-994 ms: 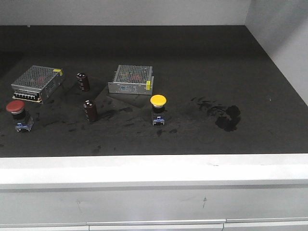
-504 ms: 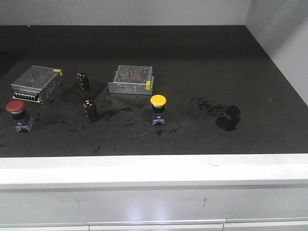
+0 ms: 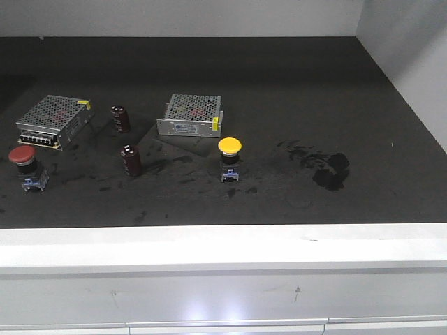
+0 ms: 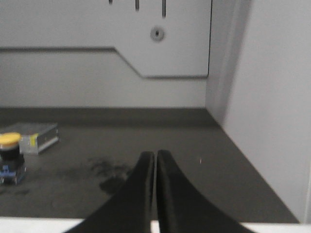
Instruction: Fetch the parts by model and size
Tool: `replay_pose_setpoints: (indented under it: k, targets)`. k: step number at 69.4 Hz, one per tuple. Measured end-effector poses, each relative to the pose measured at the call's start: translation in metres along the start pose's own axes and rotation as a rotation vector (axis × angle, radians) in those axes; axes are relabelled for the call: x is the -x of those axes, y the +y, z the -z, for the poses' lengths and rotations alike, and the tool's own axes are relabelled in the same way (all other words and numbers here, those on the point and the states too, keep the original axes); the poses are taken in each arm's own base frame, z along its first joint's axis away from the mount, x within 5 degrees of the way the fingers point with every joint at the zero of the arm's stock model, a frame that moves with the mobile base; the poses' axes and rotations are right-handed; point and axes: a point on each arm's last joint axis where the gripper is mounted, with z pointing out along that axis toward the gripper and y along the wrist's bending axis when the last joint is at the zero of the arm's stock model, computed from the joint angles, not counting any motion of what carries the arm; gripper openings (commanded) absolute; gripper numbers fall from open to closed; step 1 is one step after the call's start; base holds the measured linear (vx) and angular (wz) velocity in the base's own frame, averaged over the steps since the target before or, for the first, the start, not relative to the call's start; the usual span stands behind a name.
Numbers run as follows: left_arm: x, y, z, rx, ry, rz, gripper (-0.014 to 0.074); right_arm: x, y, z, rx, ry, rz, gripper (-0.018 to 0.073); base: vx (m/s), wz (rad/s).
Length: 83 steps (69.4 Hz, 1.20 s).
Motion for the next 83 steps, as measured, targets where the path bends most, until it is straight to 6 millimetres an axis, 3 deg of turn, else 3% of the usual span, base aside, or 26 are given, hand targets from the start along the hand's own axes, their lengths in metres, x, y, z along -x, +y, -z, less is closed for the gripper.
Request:
replay_pose_setpoints:
  k: [7,14,30,44,50,62,73,83]
  targets:
    - [0.012,-0.001,0.001,-0.01,-0.093,0.0,-0.0006,0.004,0.0,0.0,-0.003,-0.027,-0.001,-0.0008,0.0,0.0]
    - [0.041,-0.004,0.005,-0.019,-0.186,-0.006,-0.0006,0.021,0.0,0.001,0.0,-0.057,-0.001,-0.0008,0.0,0.0]
    - [0.132,-0.013,0.012,0.001,-0.261,-0.155,-0.0006,0.093,0.0,-0.008,0.004,-0.123,-0.002,-0.0008,0.0,0.0]
    - [0.199,-0.018,-0.014,0.038,-0.257,-0.304,-0.0006,0.151,-0.001,-0.046,0.005,-0.105,-0.002,-0.0008,0.0,0.0]
    - [0.208,-0.02,-0.041,0.037,-0.207,-0.341,-0.0006,0.175,-0.001,-0.066,0.005,-0.108,-0.002,-0.0008,0.0,0.0]
    - [0.203,-0.022,-0.095,0.0,-0.137,-0.359,-0.0003,0.192,-0.001,-0.112,0.006,-0.052,-0.001,-0.0008,0.0,0.0]
    - [0.186,-0.022,-0.127,-0.02,-0.055,-0.338,0.0025,0.177,0.0,-0.151,0.007,0.053,-0.001,0.0,0.0,0.0]
    - [0.172,-0.018,-0.137,0.0,0.052,-0.223,0.0113,0.15,0.001,-0.176,0.013,0.19,-0.001,0.0052,0.0,0.0]
